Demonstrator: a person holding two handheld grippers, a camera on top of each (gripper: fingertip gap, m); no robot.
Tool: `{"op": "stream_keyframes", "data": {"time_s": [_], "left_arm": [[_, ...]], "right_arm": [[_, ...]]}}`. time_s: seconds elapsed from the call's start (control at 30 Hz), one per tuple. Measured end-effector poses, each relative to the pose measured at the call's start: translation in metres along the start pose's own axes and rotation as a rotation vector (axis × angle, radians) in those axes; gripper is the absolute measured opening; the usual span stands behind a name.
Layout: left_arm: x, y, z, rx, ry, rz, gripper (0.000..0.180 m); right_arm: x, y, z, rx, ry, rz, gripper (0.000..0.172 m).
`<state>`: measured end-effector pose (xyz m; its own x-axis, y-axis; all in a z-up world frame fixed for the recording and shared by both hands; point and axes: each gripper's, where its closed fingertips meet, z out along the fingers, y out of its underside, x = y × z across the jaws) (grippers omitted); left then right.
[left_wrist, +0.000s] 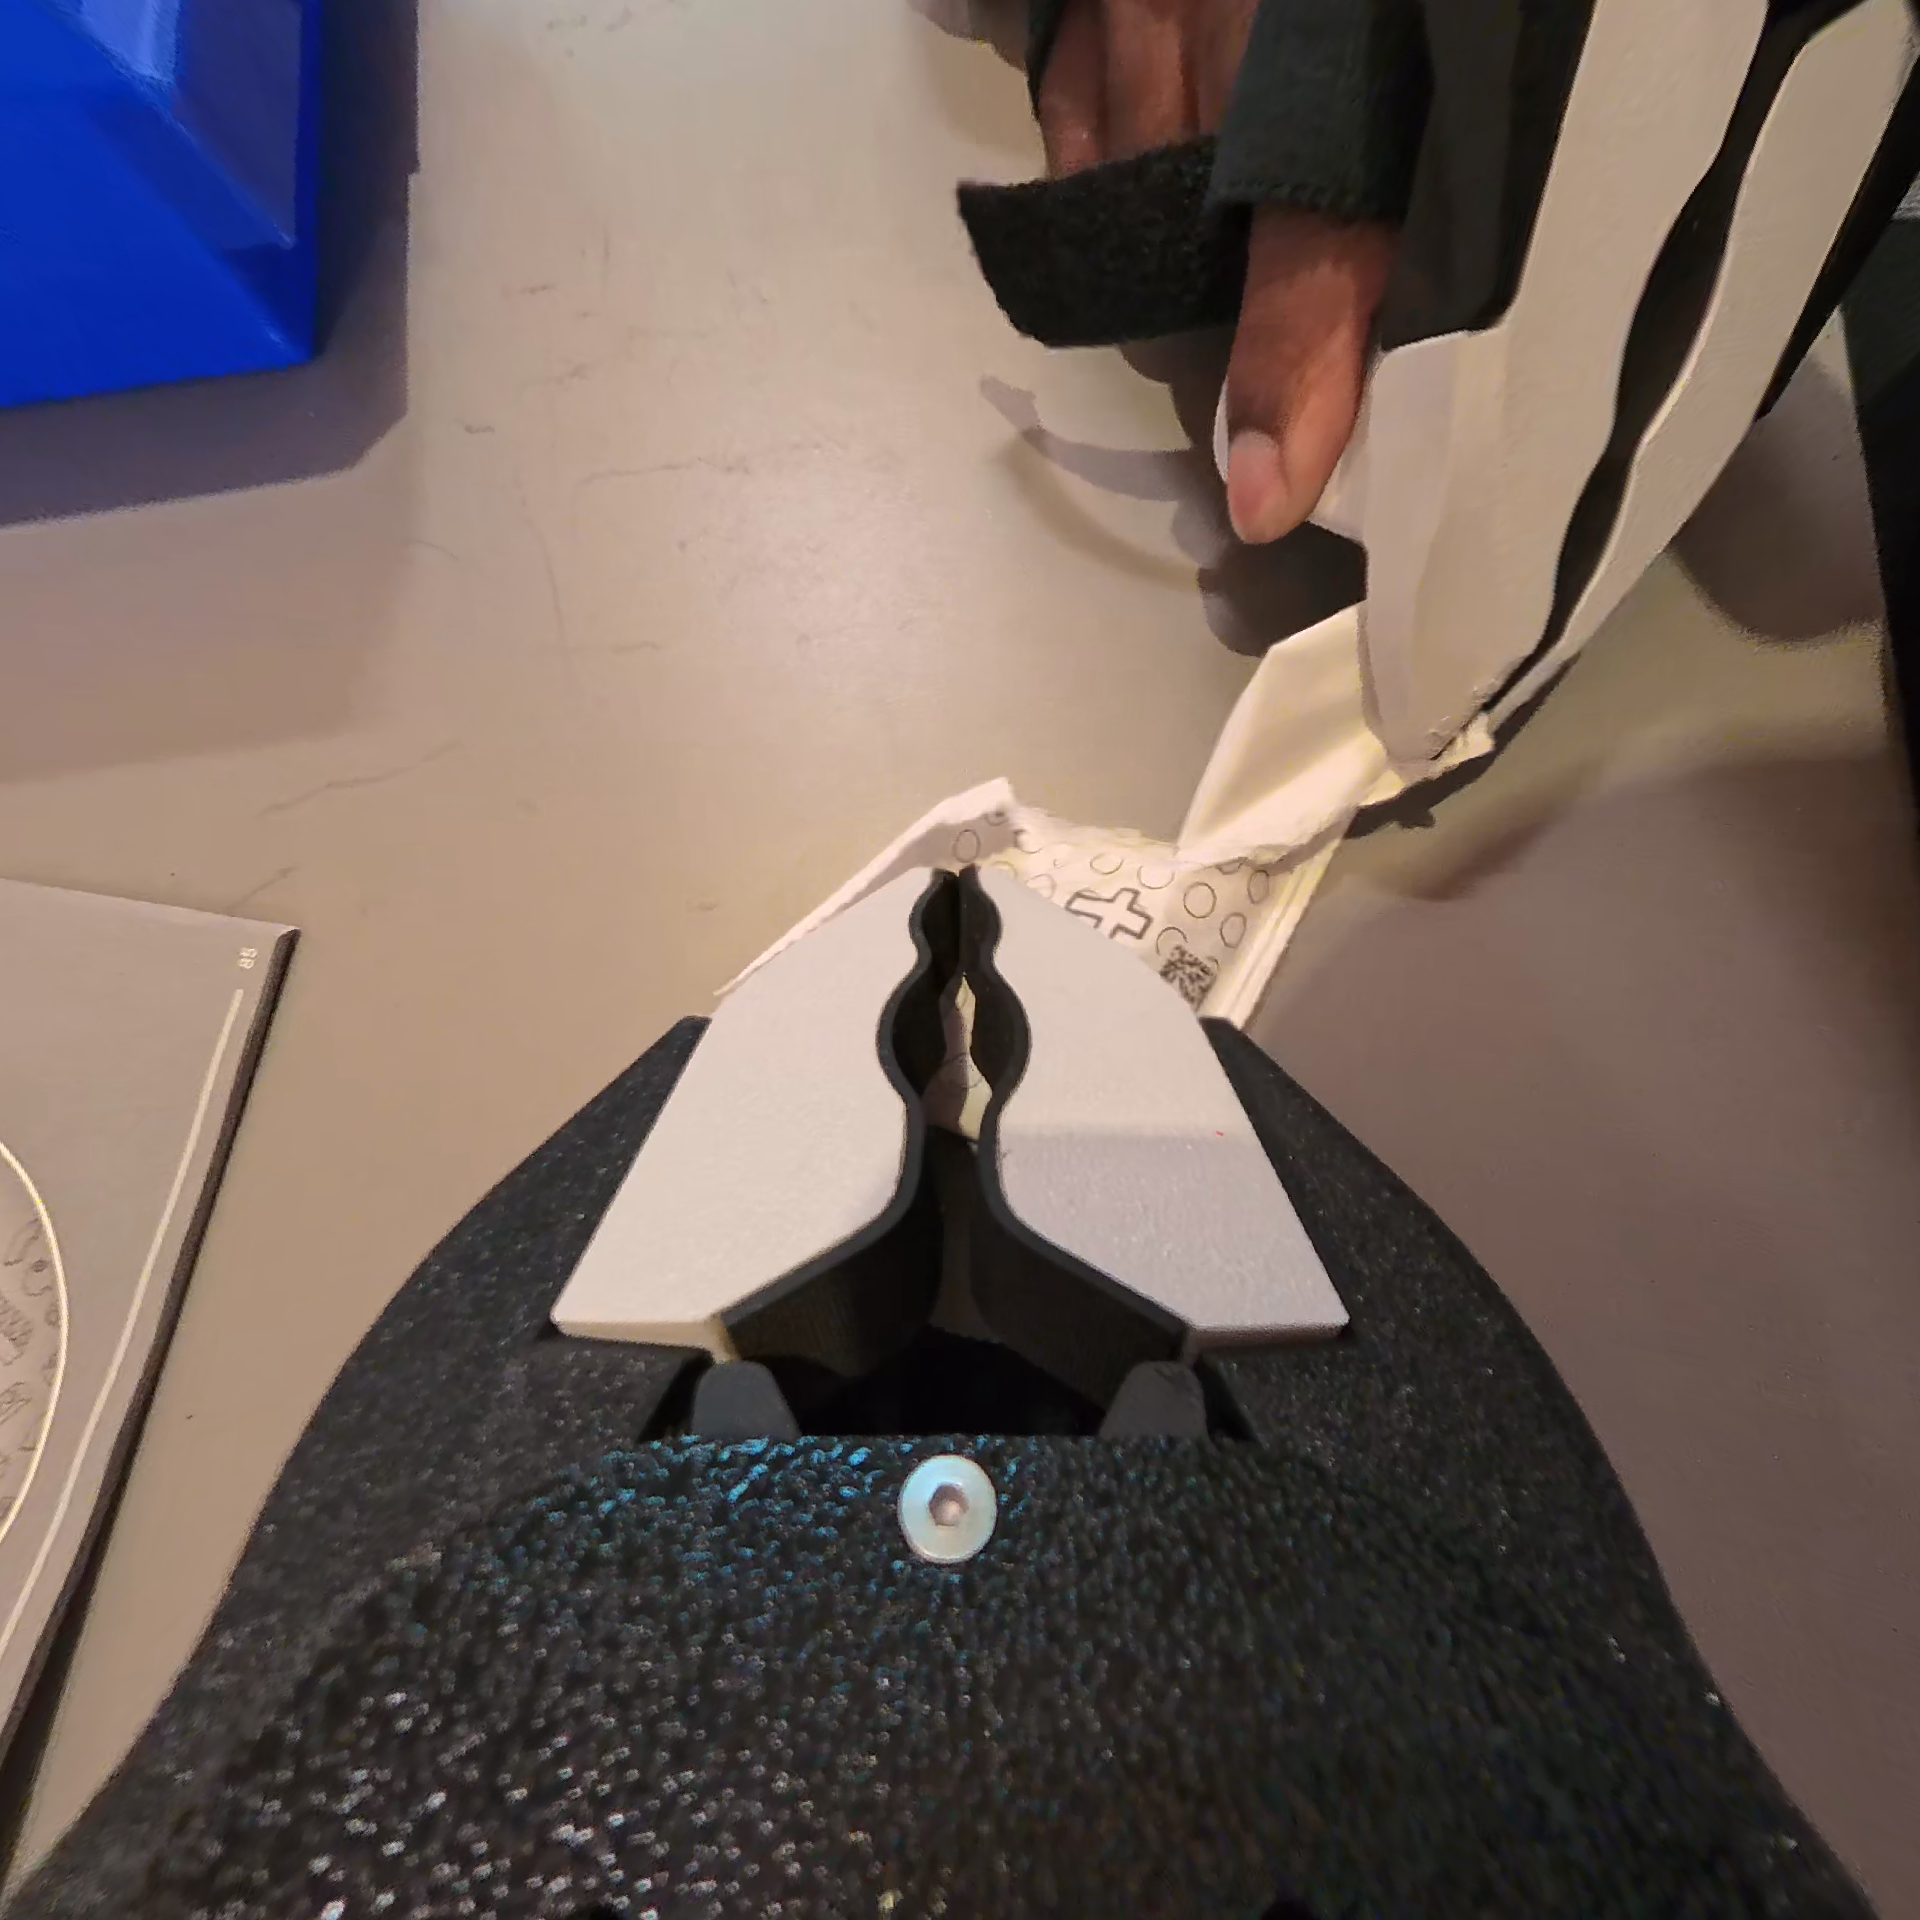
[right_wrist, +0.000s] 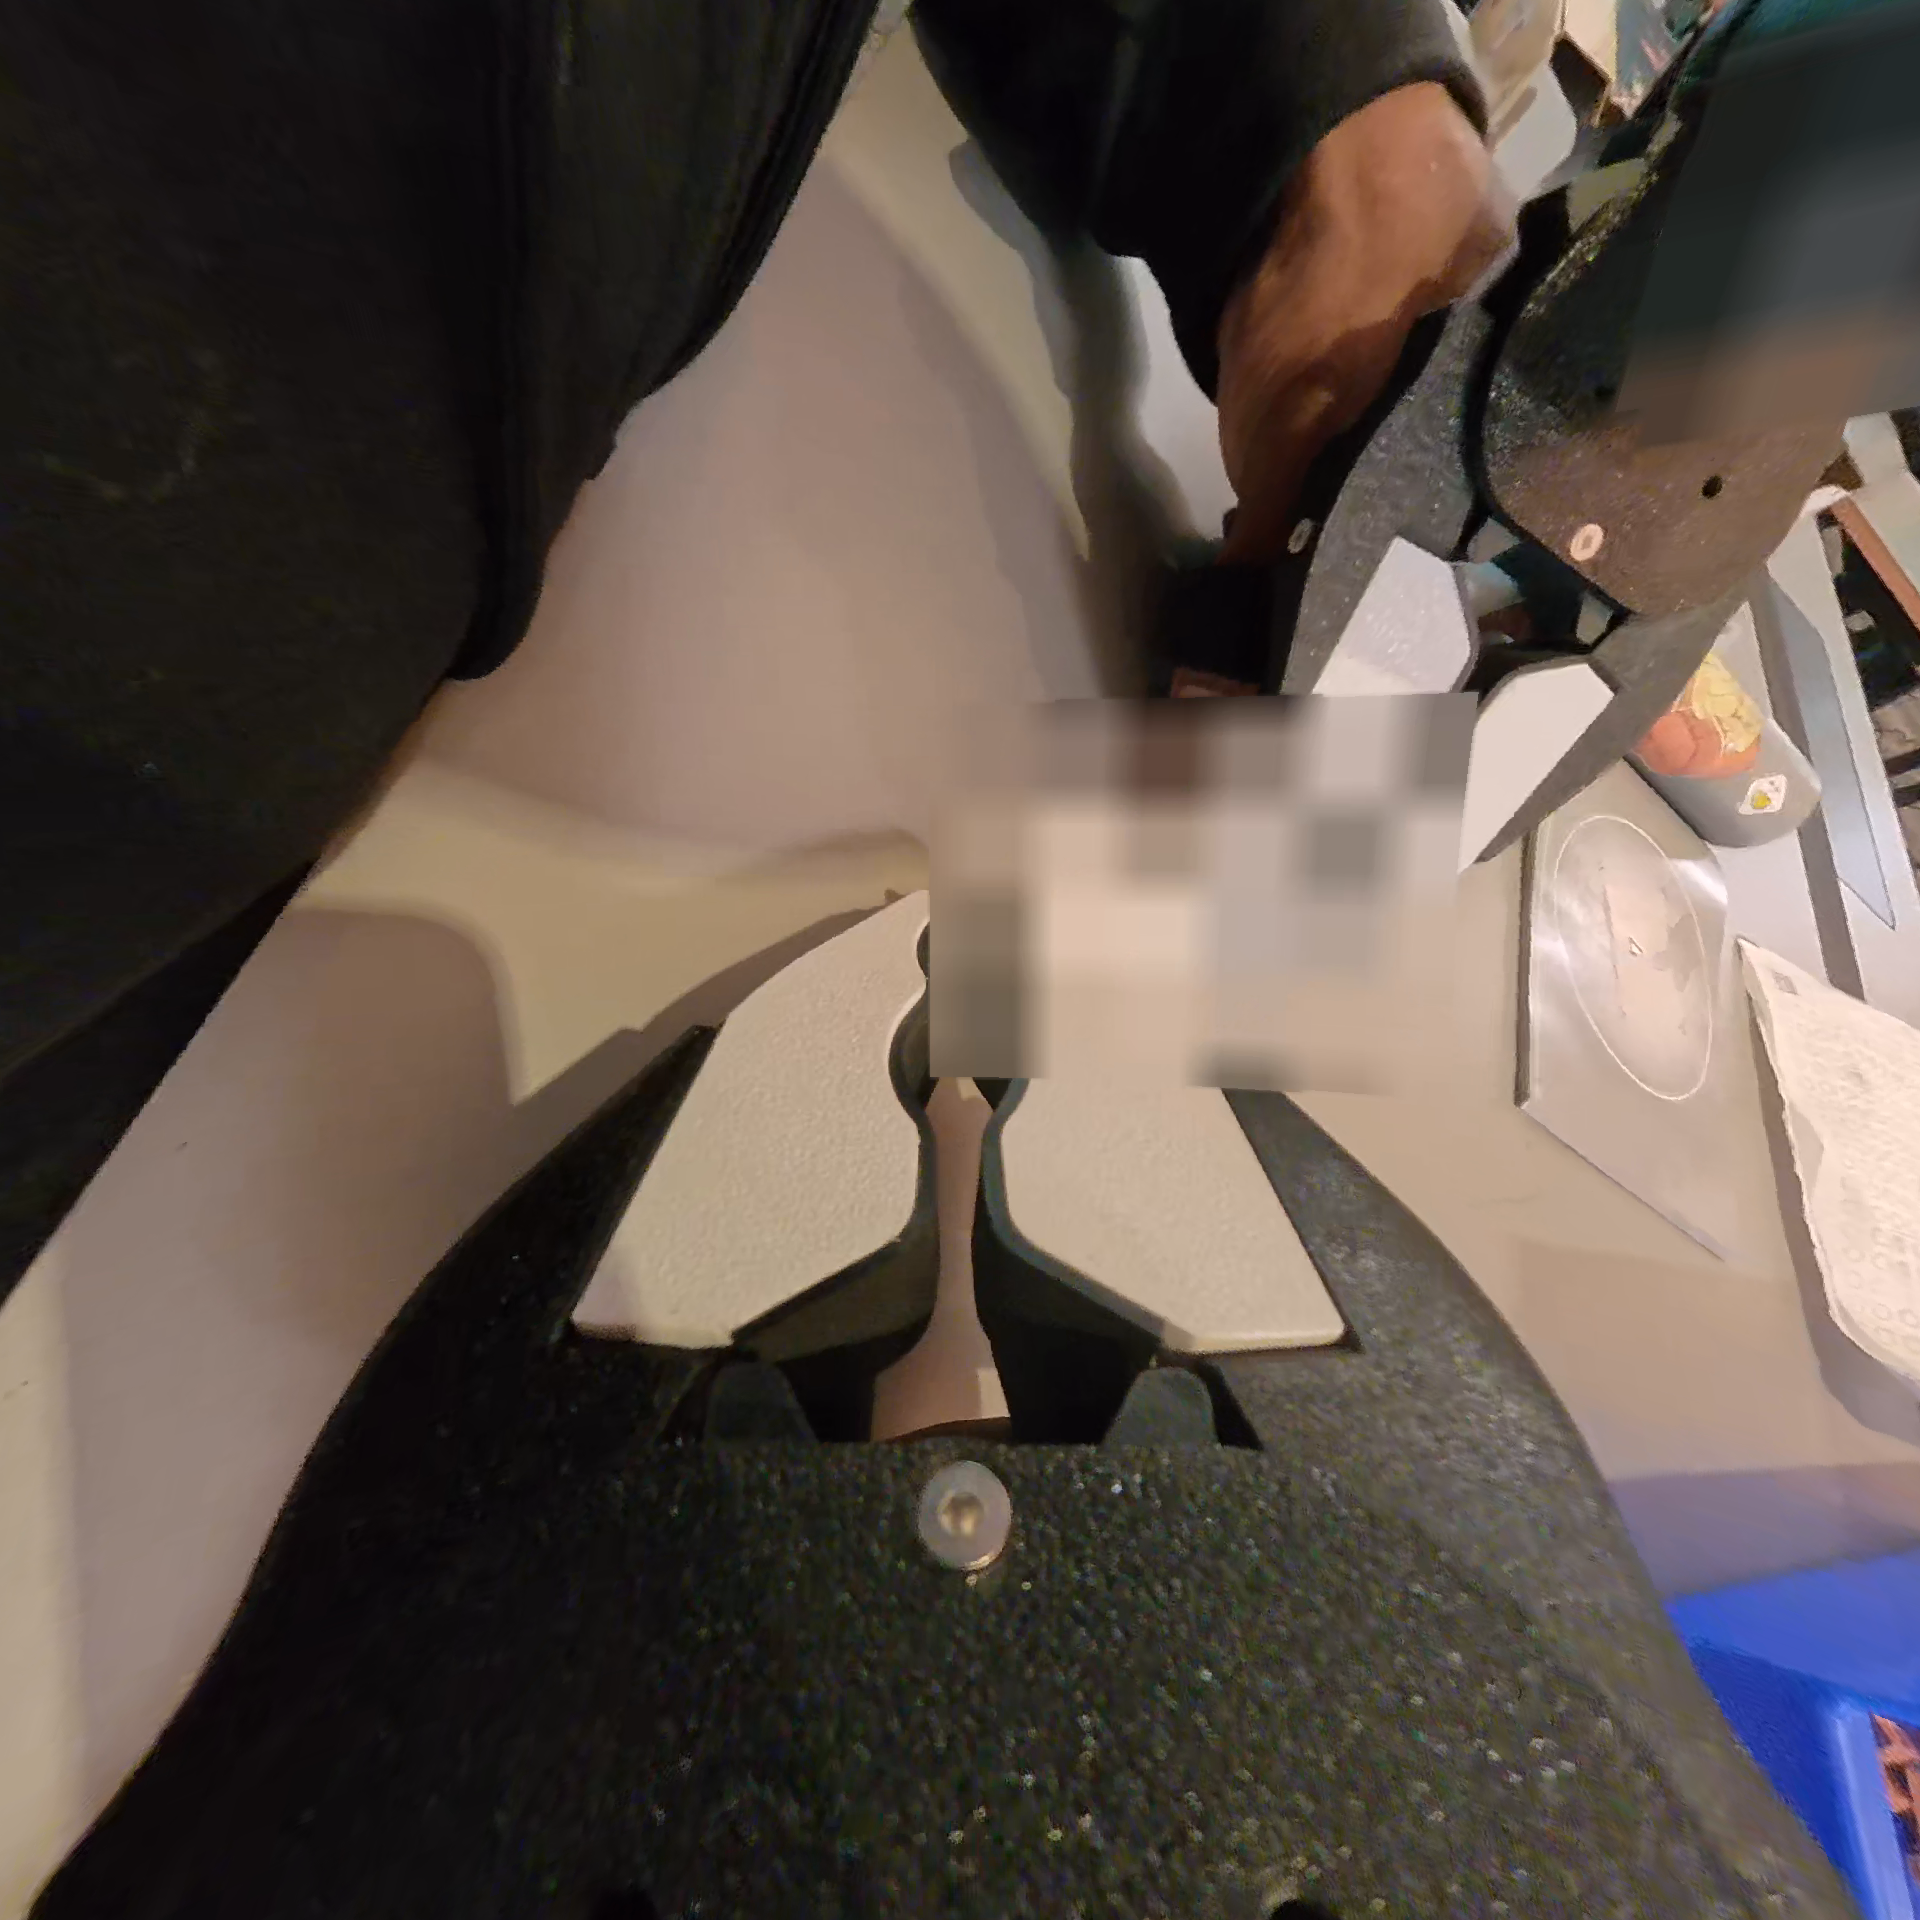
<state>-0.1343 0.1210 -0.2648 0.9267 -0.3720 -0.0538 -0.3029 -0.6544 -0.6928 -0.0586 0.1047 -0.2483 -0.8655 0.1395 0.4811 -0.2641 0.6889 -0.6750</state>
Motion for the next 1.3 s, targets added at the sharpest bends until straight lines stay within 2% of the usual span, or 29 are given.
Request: {"op": "stream_keyframes", "data": {"time_s": [0.17,0.3,0.47,0.6,0.77,0.83,0.97,1.0,1.03,1.17,1.3], "left_arm": [[0.000,0.000,0.000,-0.003,-0.002,0.003,0.002],[-0.004,0.003,0.000,-0.028,-0.023,-0.008,0.002],[-0.005,0.002,-0.001,-0.020,-0.038,0.000,0.001],[-0.001,0.003,-0.005,0.012,0.060,-0.054,0.000],[-0.008,-0.011,-0.028,0.181,0.222,-0.217,0.000],[-0.019,-0.008,-0.031,0.186,0.237,-0.254,0.000],[-0.021,-0.008,-0.029,0.152,0.365,-0.302,0.001],[-0.024,-0.008,-0.025,0.131,0.379,-0.315,0.033],[-0.026,-0.008,-0.022,0.110,0.401,-0.316,0.040],[-0.036,-0.018,-0.007,0.061,0.468,-0.279,0.046],[-0.031,-0.019,0.002,-0.042,0.557,-0.174,0.043]], "right_arm": [[-0.002,-0.001,0.000,0.005,-0.010,-0.008,0.000],[-0.020,-0.008,-0.006,0.059,-0.114,-0.050,0.000],[-0.016,-0.009,-0.005,0.064,-0.069,-0.054,0.000],[-0.012,-0.009,-0.005,0.061,-0.036,-0.085,0.000],[-0.005,-0.011,-0.007,0.066,0.017,-0.137,0.000],[-0.005,-0.010,-0.006,0.055,0.021,-0.167,0.000],[-0.005,-0.009,-0.003,0.042,0.030,-0.213,0.000],[-0.004,-0.009,-0.002,0.039,0.037,-0.226,0.000],[-0.004,-0.008,-0.001,0.034,0.041,-0.238,0.000],[-0.003,-0.008,0.000,0.031,0.054,-0.270,0.000],[-0.002,-0.006,0.001,0.019,0.070,-0.293,0.000]]}}
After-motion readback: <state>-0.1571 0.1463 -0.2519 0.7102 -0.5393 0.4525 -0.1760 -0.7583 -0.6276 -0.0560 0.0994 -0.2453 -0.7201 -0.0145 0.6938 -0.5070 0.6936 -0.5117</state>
